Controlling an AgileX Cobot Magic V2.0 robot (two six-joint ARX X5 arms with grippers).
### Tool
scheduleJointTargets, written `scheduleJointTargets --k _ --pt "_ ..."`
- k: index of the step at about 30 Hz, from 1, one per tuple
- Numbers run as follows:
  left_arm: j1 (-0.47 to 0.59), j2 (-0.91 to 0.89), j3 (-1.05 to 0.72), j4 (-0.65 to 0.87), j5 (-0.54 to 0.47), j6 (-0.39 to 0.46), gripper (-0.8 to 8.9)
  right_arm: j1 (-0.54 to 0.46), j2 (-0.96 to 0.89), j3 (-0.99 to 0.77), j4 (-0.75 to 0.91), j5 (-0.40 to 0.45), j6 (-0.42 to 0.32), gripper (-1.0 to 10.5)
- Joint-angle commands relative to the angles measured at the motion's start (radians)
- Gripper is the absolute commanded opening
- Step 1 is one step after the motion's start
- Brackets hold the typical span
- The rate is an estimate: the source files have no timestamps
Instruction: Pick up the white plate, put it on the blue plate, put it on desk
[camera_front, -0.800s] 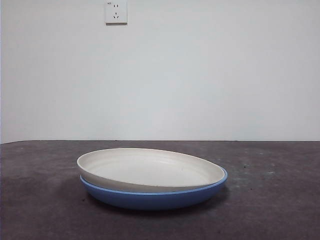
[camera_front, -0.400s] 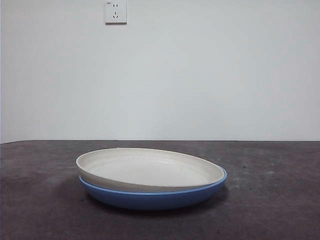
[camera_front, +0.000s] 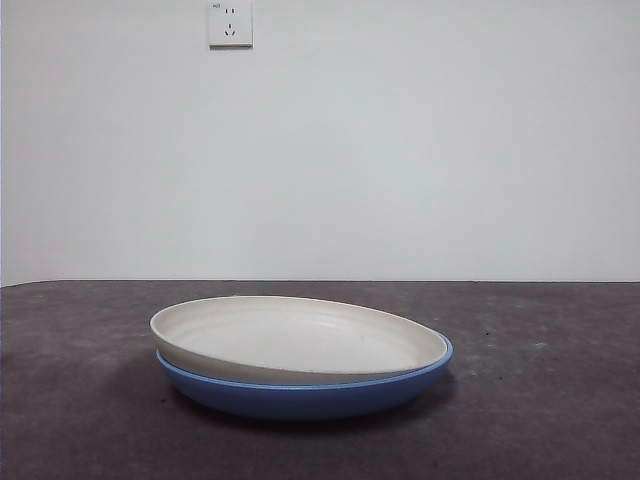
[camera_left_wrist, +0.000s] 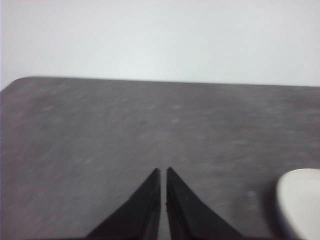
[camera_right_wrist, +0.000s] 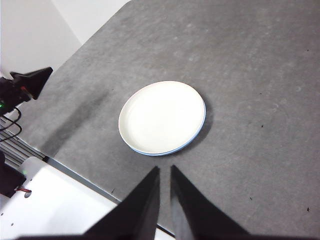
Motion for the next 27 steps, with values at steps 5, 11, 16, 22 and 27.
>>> scheduleJointTargets --k 5,11,16,22,27 --pt "0.000 -0.035 -0.074 0.013 -0.093 -0.007 0.20 0.005 0.003 0.015 0.011 0.003 -0.012 0.3" --pt "0.000 -0.061 -0.109 0.001 -0.095 -0.006 0.20 0.005 0.003 0.015 0.011 0.003 -0.012 0.3" --pt "0.000 -0.075 -0.122 -0.008 -0.103 -0.006 0.20 0.005 0.003 0.015 0.011 0.003 -0.012 0.3" --pt "0.000 -0.100 -0.122 -0.091 -0.103 -0.006 0.20 0.005 0.003 0.015 0.011 0.003 -0.012 0.3" --pt "0.000 -0.122 -0.122 -0.126 -0.103 -0.002 0.20 0.005 0.003 0.015 0.011 0.003 -0.012 0.3"
